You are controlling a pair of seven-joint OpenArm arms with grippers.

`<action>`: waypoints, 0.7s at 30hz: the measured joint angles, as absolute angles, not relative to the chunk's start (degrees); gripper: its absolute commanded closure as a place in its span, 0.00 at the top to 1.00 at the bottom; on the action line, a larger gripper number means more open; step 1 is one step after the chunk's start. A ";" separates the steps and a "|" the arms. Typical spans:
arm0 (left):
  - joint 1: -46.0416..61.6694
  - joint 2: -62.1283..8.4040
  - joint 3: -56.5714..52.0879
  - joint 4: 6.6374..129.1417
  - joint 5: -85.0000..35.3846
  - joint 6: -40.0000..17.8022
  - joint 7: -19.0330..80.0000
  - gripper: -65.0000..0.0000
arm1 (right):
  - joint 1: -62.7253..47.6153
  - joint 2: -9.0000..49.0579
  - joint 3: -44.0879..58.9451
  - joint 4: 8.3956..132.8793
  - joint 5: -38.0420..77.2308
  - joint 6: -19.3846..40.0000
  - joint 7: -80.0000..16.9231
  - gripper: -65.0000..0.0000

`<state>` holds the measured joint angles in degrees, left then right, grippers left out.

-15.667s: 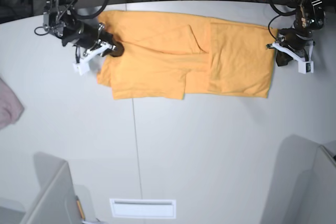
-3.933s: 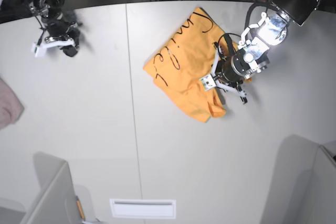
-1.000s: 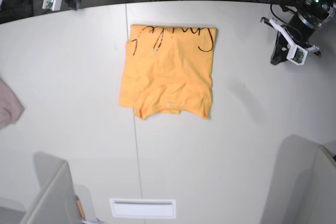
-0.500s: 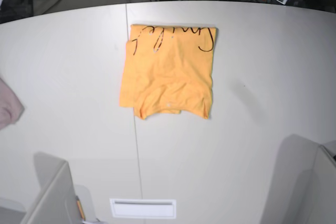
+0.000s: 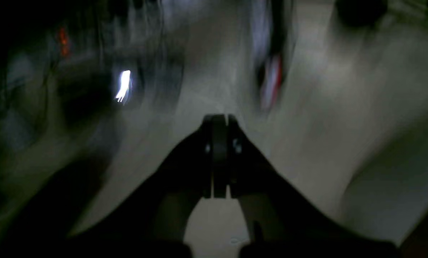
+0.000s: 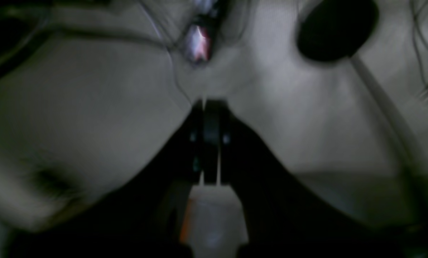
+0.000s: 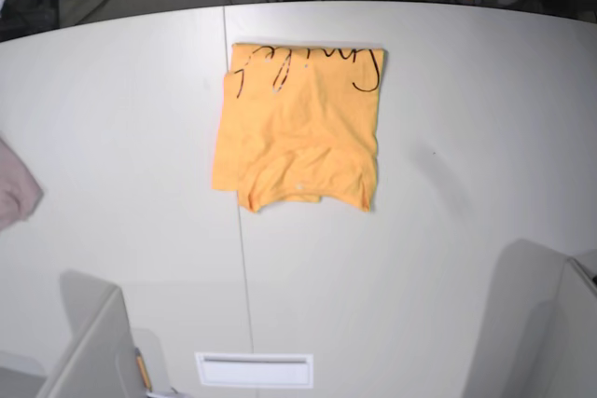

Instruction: Fold the T-shirt properly

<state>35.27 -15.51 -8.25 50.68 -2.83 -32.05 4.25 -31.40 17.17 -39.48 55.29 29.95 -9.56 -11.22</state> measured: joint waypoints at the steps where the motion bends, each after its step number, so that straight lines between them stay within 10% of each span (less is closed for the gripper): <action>1: 32.45 -15.07 -8.08 43.66 -3.38 -32.21 -2.20 0.00 | -27.64 15.53 -43.51 48.10 29.52 -9.13 -7.75 0.00; 7: 15.55 -13.39 -8.14 -0.99 -2.20 -31.90 -28.08 0.00 | -15.09 0.14 -60.38 5.04 29.45 -8.49 20.56 0.00; 21: 10.13 -7.05 -8.86 5.06 31.40 -4.64 -22.24 0.00 | -13.08 0.91 -64.84 3.70 29.98 -9.04 24.45 0.00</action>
<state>10.13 -7.05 -8.86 5.06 31.40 -4.64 -22.24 -13.08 0.91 -64.84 3.70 29.98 -9.04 24.45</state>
